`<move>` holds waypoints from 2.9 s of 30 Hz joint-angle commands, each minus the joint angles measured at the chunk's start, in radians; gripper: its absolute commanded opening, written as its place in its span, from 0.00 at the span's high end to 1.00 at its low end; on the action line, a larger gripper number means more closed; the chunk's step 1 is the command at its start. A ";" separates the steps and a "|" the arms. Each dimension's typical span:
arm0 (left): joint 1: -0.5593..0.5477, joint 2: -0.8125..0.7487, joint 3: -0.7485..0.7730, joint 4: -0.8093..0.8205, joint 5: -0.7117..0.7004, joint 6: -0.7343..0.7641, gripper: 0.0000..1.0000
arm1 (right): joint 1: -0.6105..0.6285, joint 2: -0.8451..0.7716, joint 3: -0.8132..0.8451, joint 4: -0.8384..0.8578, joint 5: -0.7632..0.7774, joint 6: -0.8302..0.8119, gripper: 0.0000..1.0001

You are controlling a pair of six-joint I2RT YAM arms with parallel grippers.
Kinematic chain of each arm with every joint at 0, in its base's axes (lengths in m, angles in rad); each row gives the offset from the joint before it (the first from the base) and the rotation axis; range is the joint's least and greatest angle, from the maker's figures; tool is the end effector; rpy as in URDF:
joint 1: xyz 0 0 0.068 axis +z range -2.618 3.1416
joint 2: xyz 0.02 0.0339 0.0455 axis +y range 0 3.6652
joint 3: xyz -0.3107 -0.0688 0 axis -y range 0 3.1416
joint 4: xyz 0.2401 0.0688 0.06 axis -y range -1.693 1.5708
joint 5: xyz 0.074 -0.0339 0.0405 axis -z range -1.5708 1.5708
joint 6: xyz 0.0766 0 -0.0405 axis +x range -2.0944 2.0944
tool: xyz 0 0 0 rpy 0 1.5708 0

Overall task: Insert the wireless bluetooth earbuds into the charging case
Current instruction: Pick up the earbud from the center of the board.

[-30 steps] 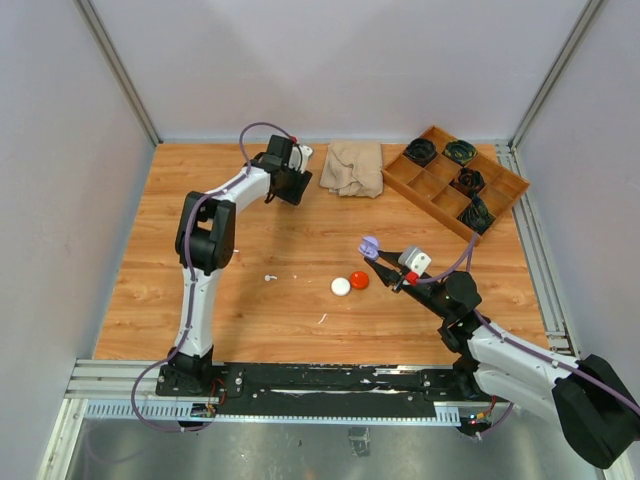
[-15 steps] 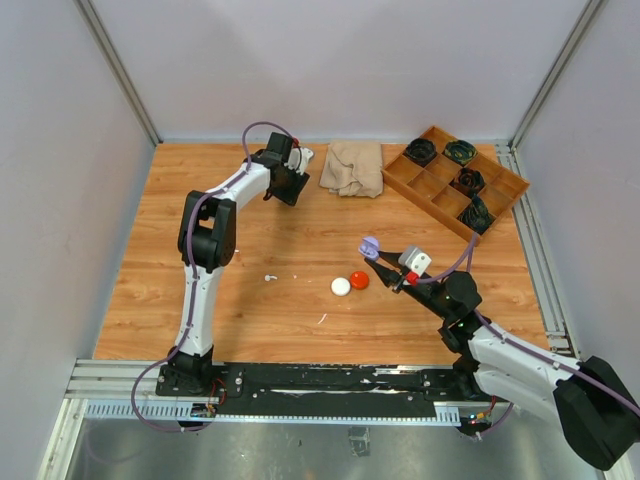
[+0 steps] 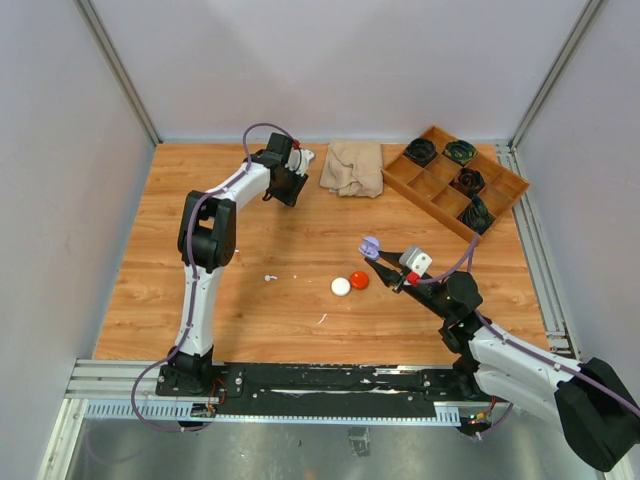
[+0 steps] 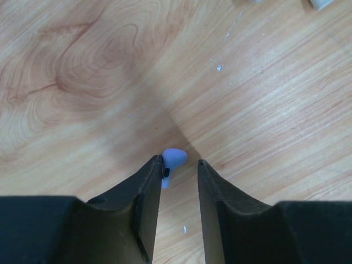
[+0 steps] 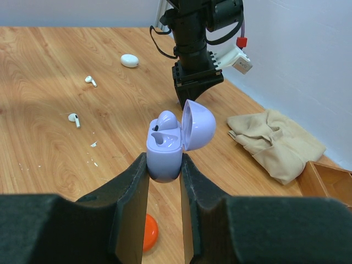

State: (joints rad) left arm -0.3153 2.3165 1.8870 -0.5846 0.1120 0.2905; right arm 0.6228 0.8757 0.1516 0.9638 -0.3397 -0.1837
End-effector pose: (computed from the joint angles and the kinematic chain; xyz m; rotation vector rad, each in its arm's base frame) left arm 0.5235 -0.1798 0.1689 0.8098 2.4524 -0.1539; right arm 0.1335 0.1273 0.2727 -0.7940 1.1161 0.5952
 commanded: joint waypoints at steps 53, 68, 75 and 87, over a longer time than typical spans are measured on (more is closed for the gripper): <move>-0.048 -0.325 -0.531 0.072 -0.141 -0.381 0.56 | 0.028 0.059 0.039 -0.032 -0.039 -0.019 0.99; -0.085 -0.255 -0.442 0.026 -0.170 -0.384 0.57 | 0.028 0.055 0.044 -0.049 -0.037 -0.021 0.99; -0.093 -0.240 -0.431 0.013 -0.166 -0.416 0.60 | 0.028 0.057 0.047 -0.053 -0.038 -0.022 0.99; -0.109 -0.233 -0.404 -0.004 -0.139 -0.450 0.63 | 0.029 0.051 0.049 -0.062 -0.036 -0.023 0.99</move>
State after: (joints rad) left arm -0.4049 2.0438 1.4666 -0.5571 -0.0631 -0.1394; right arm 0.6228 0.9379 0.1696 0.8989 -0.3725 -0.1852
